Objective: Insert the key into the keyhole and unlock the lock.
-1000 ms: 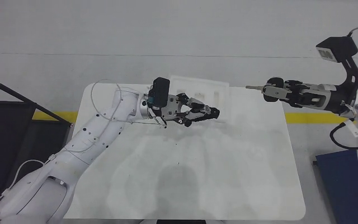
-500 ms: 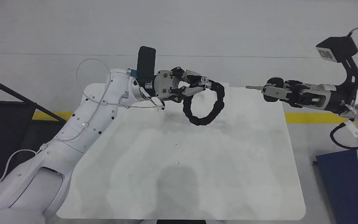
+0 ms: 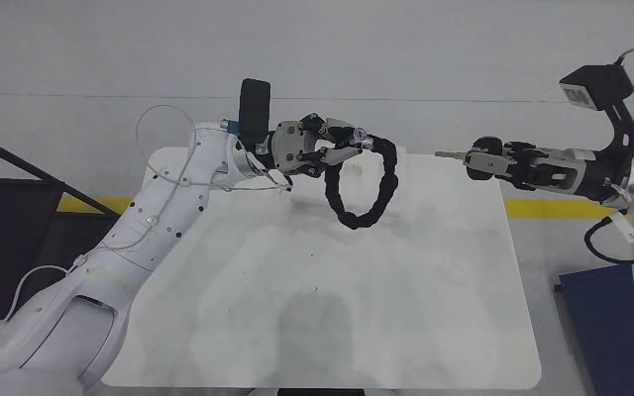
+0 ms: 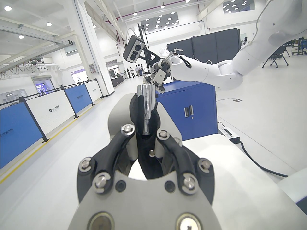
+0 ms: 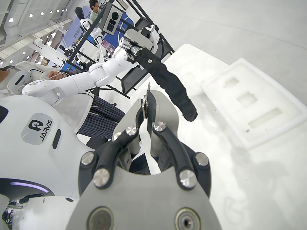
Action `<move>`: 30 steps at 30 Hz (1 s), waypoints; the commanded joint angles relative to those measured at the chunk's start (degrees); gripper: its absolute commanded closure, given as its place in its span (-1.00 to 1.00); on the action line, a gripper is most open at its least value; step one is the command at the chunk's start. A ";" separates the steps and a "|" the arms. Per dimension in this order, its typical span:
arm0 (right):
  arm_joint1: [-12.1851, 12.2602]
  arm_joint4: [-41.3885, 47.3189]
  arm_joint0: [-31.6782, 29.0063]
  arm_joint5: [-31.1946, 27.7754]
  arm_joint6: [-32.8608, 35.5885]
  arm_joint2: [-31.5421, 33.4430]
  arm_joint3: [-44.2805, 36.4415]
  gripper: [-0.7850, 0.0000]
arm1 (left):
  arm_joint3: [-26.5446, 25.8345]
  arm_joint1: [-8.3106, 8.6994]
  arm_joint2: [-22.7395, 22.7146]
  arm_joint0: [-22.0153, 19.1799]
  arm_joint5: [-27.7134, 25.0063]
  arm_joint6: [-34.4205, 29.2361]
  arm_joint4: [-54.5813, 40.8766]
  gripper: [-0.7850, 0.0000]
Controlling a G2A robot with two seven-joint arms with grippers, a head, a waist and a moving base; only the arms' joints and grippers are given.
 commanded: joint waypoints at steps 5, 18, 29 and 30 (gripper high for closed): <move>0.00 0.00 0.00 0.00 0.00 0.00 0.00 1.00 | 0.00 0.00 0.00 0.00 0.00 0.00 0.00 1.00; 1.21 -0.43 1.88 11.65 1.75 2.91 -2.14 1.00 | -4.14 -0.56 -0.50 4.45 3.90 -3.66 -1.15 1.00; 3.26 -4.52 7.33 28.19 12.02 2.83 -5.52 1.00 | -0.82 -5.65 5.97 4.92 10.67 -0.24 1.55 1.00; 3.46 -5.47 7.76 29.08 12.69 2.69 -5.89 1.00 | -0.01 -6.29 6.78 4.94 11.11 0.34 1.66 1.00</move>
